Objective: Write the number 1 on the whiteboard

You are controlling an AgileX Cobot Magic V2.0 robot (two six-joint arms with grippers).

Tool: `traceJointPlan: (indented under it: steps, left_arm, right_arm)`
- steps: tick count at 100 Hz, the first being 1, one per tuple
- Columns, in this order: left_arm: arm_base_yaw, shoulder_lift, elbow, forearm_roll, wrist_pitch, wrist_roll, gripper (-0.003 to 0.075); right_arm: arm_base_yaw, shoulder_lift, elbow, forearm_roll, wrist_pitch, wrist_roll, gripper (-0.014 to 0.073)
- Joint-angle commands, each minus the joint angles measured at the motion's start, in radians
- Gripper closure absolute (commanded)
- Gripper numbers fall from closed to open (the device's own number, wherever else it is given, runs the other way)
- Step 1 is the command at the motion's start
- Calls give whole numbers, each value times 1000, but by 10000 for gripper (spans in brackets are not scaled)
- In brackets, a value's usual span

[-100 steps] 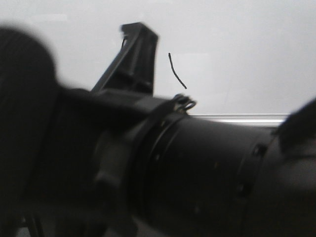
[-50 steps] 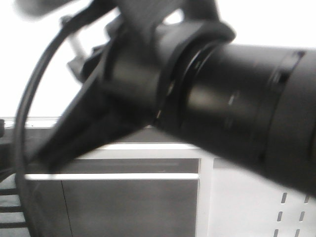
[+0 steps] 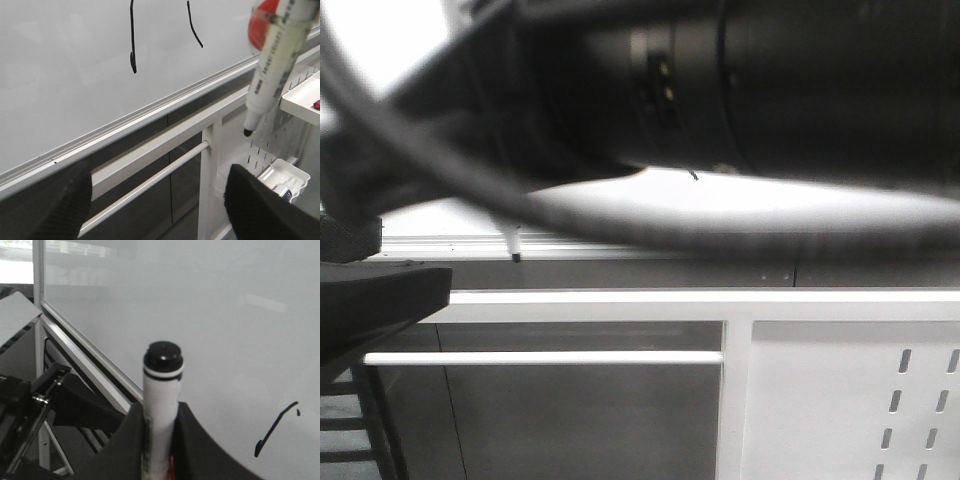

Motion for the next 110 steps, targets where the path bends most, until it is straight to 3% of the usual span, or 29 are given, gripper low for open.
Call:
traceJointPlan:
  steps: [1, 22, 53, 110]
  left_arm:
    - [3, -12, -17, -4, -223, 0, 218]
    - [3, -15, -31, 44, -223, 0, 228]
    - [3, -43, -85, 166, -223, 0, 356]
    - [3, -98, -126, 180, -223, -36, 363]
  right_arm:
    - [-7, -41, -44, -36, -31, 2, 673]
    - [-11, -37, -77, -36, -10, 2, 673]
    - [-49, -37, -88, -36, 19, 2, 673]
    - [-51, -37, -99, -78, 21, 2, 673]
